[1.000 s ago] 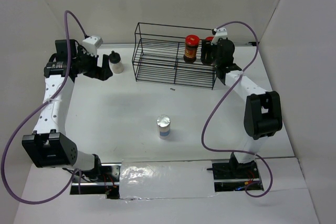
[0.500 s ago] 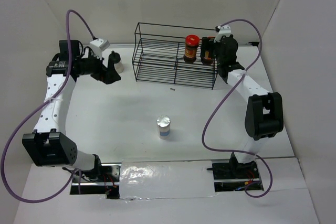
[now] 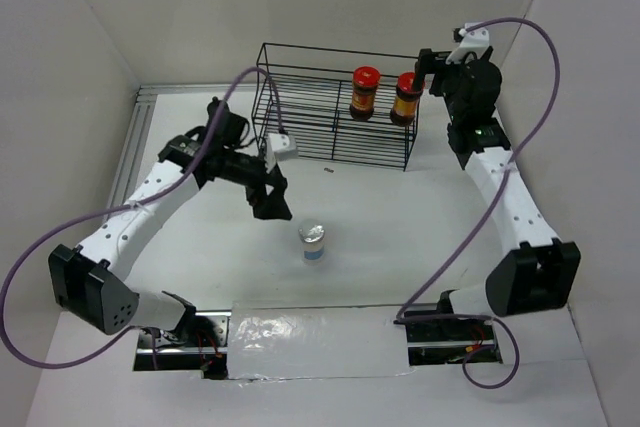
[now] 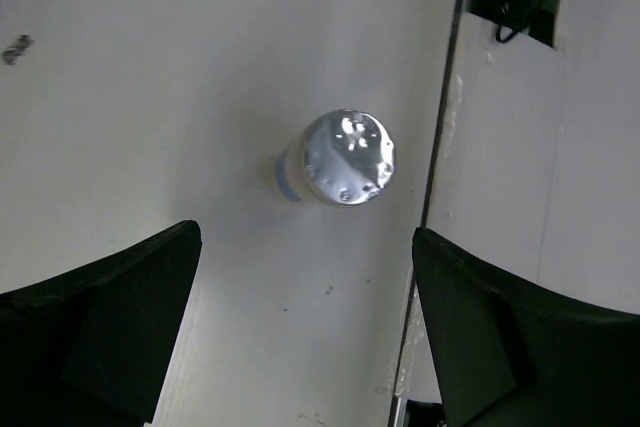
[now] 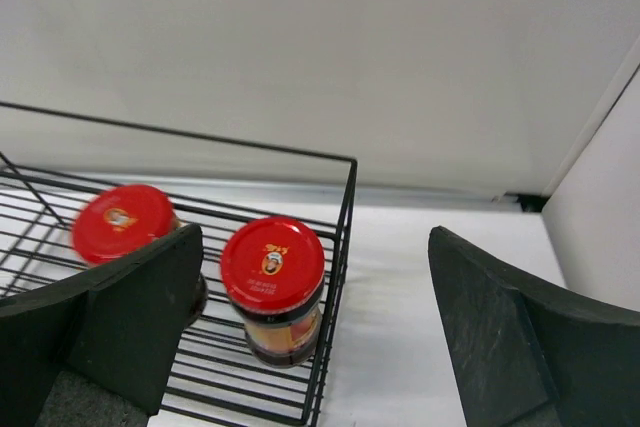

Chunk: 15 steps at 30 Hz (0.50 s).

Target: Organize the condiment bottles

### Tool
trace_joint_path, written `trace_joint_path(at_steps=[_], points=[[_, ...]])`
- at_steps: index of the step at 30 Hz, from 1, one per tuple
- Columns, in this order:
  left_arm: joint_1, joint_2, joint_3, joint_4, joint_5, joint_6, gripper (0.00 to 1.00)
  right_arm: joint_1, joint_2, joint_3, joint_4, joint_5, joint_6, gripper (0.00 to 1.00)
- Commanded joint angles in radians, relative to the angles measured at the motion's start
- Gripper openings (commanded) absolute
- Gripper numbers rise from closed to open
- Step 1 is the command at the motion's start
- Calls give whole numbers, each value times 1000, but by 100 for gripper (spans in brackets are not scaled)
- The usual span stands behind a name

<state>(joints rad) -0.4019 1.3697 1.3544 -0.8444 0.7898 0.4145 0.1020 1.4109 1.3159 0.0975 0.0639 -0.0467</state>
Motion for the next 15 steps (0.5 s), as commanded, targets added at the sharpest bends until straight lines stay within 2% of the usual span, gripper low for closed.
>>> trace_joint_path(at_steps=[1, 4, 7, 13, 15], points=[[-98, -30, -49, 19, -72, 56, 99, 18, -102, -14, -82, 2, -42, 100], [-213, -44, -84, 45, -165, 75, 99, 37, -168, -40, -126, -21, -58, 100], [-282, -18, -86, 65, -260, 58, 99, 63, -233, -76, -159, -27, -68, 100], [-356, 40, -86, 109, -374, 26, 99, 114, -323, -129, -212, 17, -68, 100], [-373, 43, -98, 125, -373, 29, 99, 123, -337, -132, -220, 22, -70, 100]])
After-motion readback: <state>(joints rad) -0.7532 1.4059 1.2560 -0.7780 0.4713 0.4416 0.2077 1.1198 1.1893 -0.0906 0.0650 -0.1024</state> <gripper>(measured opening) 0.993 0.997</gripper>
